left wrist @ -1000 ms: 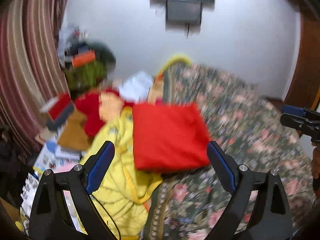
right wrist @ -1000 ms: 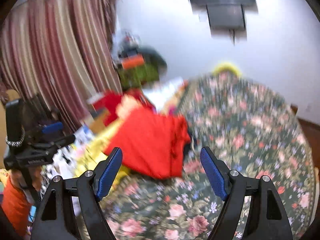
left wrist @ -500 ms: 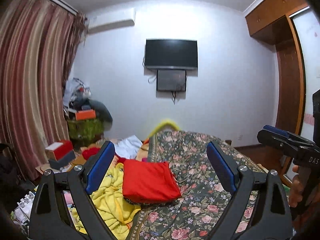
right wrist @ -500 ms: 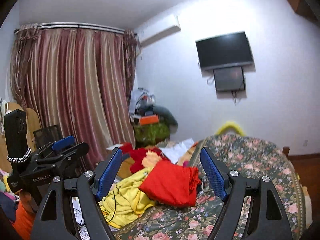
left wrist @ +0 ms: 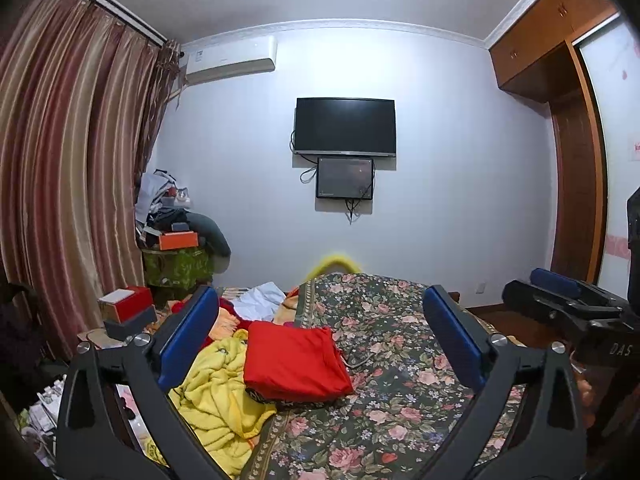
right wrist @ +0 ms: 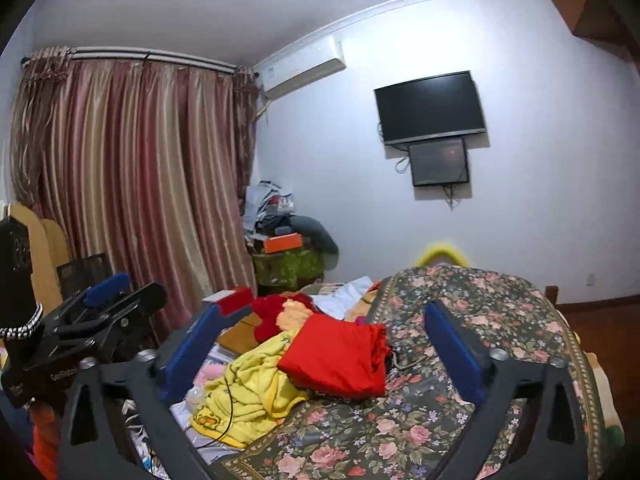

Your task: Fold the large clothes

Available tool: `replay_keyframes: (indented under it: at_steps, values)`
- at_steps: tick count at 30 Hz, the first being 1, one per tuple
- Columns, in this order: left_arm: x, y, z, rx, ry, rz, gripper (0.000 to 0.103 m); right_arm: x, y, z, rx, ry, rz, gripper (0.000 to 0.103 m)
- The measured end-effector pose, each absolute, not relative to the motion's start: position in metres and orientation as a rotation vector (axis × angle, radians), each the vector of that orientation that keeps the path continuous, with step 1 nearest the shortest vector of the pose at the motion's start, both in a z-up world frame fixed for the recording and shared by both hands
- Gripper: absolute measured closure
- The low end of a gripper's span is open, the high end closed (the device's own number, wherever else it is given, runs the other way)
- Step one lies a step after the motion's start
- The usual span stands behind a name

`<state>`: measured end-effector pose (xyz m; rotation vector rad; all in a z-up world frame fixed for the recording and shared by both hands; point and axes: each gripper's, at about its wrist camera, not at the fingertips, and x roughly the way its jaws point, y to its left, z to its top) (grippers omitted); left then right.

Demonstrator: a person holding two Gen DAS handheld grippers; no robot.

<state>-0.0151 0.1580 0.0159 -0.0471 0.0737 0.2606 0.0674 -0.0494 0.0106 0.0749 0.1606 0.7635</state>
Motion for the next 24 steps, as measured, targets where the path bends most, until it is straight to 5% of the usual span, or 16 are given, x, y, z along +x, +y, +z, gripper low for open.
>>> replay_keyframes:
  at_steps: [24]
  values:
    - [-0.004,0.151,0.004,-0.044,0.125,0.265,0.000,0.077,-0.047,0.007,0.075,0.207,0.745,0.000]
